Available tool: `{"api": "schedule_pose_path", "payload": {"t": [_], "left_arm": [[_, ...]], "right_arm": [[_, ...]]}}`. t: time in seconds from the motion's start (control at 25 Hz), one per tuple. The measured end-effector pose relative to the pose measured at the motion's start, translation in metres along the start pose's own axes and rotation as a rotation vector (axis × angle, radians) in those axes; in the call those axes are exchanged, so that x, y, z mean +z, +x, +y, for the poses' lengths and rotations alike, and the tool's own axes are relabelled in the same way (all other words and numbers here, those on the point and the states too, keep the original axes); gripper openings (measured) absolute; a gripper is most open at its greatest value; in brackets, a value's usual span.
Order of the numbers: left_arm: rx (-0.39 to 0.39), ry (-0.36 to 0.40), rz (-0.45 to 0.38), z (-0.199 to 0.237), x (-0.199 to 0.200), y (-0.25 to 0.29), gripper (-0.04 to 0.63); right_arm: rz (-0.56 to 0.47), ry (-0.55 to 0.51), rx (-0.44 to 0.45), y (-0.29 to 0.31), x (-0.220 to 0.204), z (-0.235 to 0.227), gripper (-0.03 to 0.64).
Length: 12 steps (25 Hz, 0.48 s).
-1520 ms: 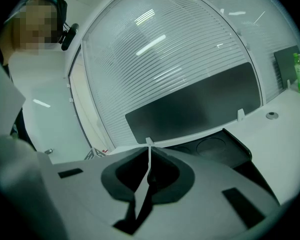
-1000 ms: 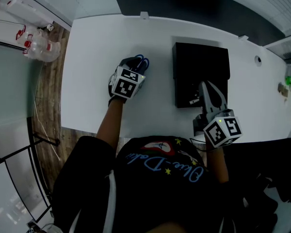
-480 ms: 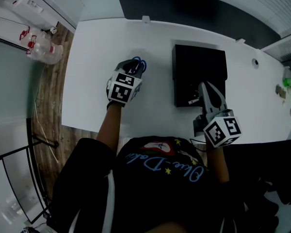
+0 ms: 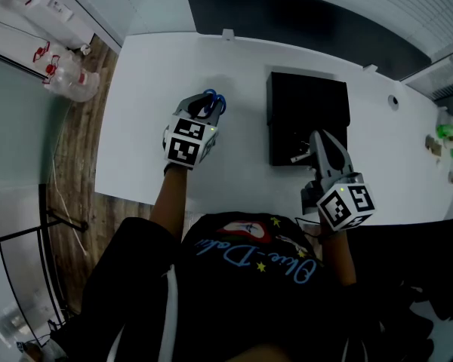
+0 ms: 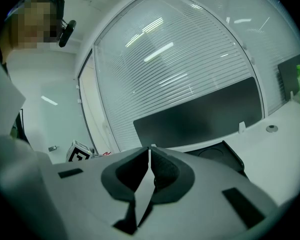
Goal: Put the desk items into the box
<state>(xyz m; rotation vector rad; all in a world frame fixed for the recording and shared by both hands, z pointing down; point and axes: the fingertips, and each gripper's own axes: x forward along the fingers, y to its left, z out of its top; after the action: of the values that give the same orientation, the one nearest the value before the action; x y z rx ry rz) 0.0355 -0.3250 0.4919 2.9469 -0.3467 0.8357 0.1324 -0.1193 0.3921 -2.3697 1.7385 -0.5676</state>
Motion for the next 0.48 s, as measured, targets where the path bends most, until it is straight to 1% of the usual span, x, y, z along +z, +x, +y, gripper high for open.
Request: {"api": "schedule_pose_path", "payload": {"t": [0.28, 0.48], "left_arm": [[-0.002, 0.002, -0.072, -0.003, 0.024, -0.012, 0.080], [-0.011, 0.010, -0.101, -0.007, 0.036, -0.016, 0.081]], "right_arm": [[-0.012, -0.010, 0.004, -0.003, 0.004, 0.002, 0.020], [-0.017, -0.018, 0.001, -0.006, 0.006, 0.003, 0.020]]}}
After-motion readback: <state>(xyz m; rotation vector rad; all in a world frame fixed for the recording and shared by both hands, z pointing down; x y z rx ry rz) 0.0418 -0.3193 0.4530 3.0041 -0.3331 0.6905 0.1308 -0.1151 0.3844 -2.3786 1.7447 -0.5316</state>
